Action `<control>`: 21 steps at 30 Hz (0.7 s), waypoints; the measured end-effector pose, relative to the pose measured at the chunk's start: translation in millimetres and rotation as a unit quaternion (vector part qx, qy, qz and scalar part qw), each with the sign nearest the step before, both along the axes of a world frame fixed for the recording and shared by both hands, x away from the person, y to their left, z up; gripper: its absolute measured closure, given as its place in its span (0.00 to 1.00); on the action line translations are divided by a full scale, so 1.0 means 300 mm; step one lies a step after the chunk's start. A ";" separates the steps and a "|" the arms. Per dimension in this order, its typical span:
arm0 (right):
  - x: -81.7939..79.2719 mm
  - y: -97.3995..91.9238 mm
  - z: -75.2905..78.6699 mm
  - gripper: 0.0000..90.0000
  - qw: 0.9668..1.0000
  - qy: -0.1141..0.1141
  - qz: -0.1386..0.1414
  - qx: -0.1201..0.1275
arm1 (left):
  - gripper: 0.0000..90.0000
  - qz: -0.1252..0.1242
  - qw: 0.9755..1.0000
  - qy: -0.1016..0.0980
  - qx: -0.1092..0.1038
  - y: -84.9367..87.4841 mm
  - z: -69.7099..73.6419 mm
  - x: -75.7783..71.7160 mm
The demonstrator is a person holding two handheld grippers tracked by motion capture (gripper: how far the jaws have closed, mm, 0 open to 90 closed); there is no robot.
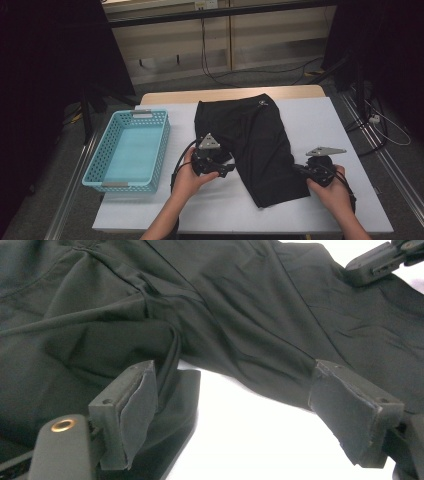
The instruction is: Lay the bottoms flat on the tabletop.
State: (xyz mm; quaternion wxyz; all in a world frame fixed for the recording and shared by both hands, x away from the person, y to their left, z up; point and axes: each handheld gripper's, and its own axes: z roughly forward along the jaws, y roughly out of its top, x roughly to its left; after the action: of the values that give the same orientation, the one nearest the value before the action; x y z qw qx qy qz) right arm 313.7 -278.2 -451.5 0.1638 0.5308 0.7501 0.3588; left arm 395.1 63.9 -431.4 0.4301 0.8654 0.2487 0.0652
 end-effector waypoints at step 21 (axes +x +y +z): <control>-0.008 -0.044 0.004 0.65 0.999 -0.031 -0.041 -0.017 | 0.36 -0.064 0.998 -0.010 -0.007 -0.148 -0.054 -0.096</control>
State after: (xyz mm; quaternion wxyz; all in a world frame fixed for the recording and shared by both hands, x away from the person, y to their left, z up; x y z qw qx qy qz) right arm 311.4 -291.3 -450.3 0.2107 0.5464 0.7287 0.3551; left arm 366.3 19.5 -447.5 0.4419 0.8759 0.1889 0.0441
